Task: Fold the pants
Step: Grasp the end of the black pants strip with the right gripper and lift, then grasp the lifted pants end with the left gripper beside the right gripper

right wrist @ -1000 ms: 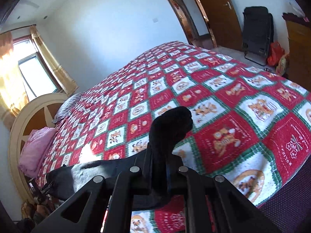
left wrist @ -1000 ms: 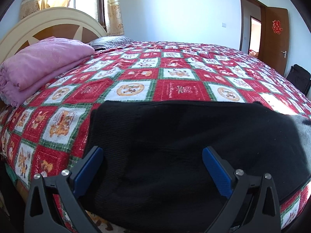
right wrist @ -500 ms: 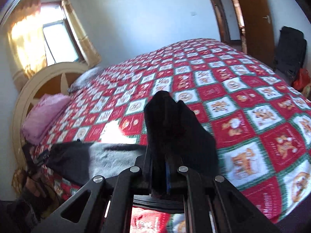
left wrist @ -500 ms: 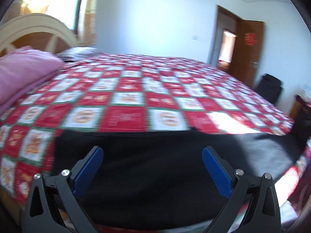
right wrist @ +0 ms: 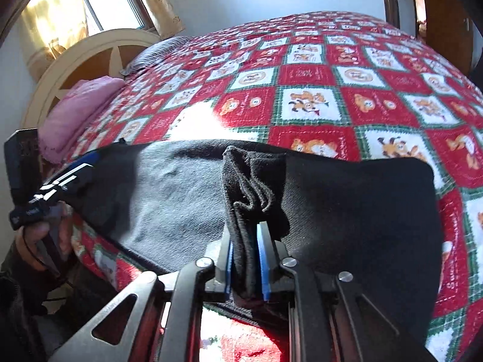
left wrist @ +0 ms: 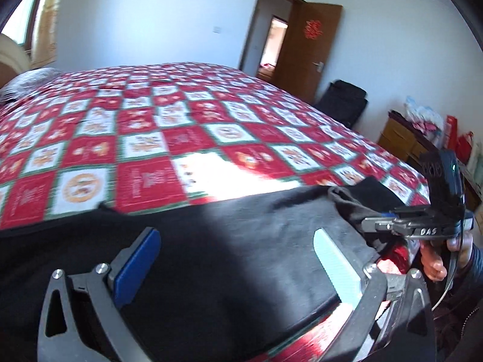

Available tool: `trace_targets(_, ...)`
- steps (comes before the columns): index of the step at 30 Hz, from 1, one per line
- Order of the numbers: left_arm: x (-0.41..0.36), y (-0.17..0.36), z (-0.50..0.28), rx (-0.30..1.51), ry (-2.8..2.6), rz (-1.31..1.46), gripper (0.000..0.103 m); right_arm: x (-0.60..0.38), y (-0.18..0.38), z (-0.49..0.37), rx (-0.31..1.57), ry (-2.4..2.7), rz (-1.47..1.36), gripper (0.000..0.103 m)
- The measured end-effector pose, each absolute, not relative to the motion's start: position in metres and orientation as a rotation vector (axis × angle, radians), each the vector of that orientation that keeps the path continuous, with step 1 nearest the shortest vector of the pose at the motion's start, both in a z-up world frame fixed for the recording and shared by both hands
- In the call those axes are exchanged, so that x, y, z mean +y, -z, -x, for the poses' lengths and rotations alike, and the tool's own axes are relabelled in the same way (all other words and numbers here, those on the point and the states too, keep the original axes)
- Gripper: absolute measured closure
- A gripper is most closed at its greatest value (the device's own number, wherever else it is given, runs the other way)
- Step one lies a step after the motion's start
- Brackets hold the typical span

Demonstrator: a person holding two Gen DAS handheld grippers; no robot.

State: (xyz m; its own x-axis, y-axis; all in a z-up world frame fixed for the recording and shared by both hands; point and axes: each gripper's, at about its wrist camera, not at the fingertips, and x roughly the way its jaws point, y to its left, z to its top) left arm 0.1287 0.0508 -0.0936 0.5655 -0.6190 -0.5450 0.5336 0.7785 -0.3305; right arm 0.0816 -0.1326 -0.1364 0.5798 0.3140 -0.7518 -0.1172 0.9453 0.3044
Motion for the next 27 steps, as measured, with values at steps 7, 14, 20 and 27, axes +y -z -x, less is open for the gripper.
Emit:
trace_targets(7, -0.018, 0.085, -0.134, 0.738, 0.813, 0.074, 0.000, -0.206, 0.099, -0.041, 0.685, -0.179, -0.384, 0.041)
trace_targets(14, -0.074, 0.092, -0.134, 0.841, 0.889, 0.109, 0.018, -0.239, 0.128, -0.051, 0.712, -0.105, -0.554, 0.041)
trace_targets(20, -0.102, 0.102, -0.130, 0.893, 0.868, 0.074, 0.036, -0.223, 0.129, -0.050, 0.688, -0.082, -0.463, 0.041)
trace_targets(27, -0.110, 0.096, -0.121, 0.871, 0.835, 0.008, 0.088, -0.242, 0.129, -0.042, 0.640, -0.024, -0.519, 0.041)
